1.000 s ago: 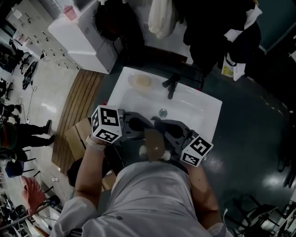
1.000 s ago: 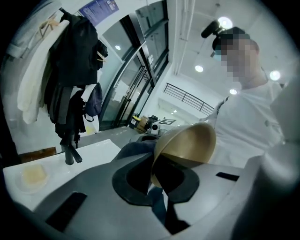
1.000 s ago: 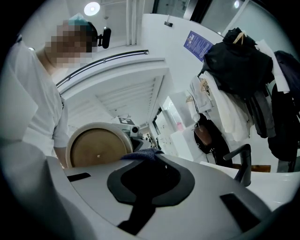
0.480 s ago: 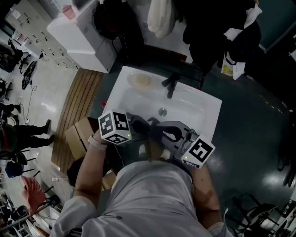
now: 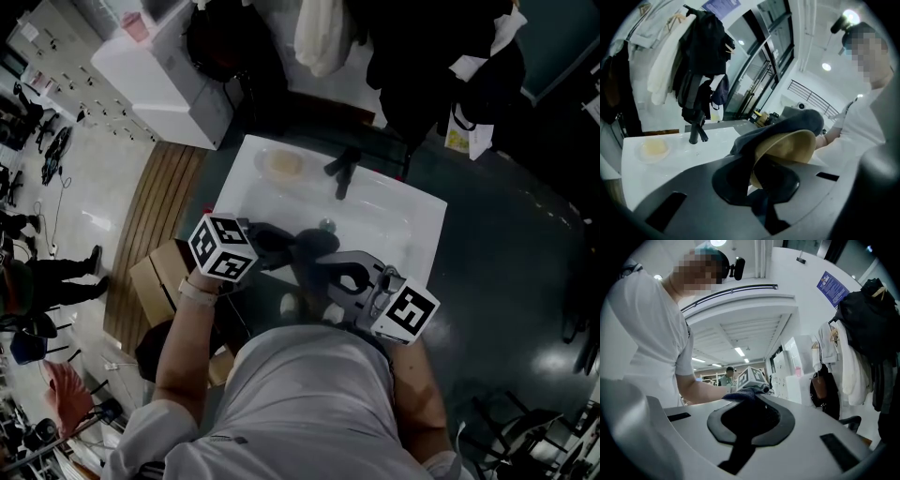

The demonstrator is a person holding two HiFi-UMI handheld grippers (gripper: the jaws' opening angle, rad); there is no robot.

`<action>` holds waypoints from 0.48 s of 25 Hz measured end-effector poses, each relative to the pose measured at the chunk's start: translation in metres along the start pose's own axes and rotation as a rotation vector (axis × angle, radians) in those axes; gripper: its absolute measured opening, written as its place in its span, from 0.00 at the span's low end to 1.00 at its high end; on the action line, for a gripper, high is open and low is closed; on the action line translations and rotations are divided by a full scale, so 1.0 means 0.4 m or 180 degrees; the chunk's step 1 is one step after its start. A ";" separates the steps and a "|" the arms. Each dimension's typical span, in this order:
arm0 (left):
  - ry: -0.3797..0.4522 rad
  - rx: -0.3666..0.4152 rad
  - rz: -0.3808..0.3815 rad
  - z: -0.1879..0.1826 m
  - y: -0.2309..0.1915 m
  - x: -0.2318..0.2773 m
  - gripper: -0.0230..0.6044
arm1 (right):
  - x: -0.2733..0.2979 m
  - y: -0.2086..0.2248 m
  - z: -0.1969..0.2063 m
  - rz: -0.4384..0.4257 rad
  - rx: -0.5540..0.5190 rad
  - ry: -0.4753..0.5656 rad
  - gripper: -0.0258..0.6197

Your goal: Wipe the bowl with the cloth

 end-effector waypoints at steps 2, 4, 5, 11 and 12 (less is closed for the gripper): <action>0.0110 -0.0146 -0.0088 -0.004 -0.019 -0.008 0.07 | -0.006 -0.002 0.002 -0.0005 0.0011 0.0024 0.09; 0.0230 -0.0290 -0.0155 -0.007 -0.037 -0.015 0.07 | -0.016 -0.003 0.009 -0.0005 0.0008 0.0011 0.09; 0.0284 -0.0346 -0.0174 -0.009 -0.043 -0.020 0.07 | -0.020 -0.003 0.012 0.0008 0.0012 -0.0003 0.09; 0.0586 -0.0622 -0.0270 -0.016 -0.073 -0.049 0.06 | -0.033 0.003 0.050 0.0074 0.0045 -0.0039 0.09; 0.0667 -0.0675 -0.0252 -0.022 -0.076 -0.058 0.06 | -0.032 0.003 0.056 0.0091 0.0092 -0.0070 0.09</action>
Point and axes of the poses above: the fingertips, and each gripper's own axes: x forward along the fingers, y to its right, z out of its underside, the point moved 4 cm from there along -x, backward along the fingers, and after that the axes turned 8 degrees about -z, right-handed, at the moved point
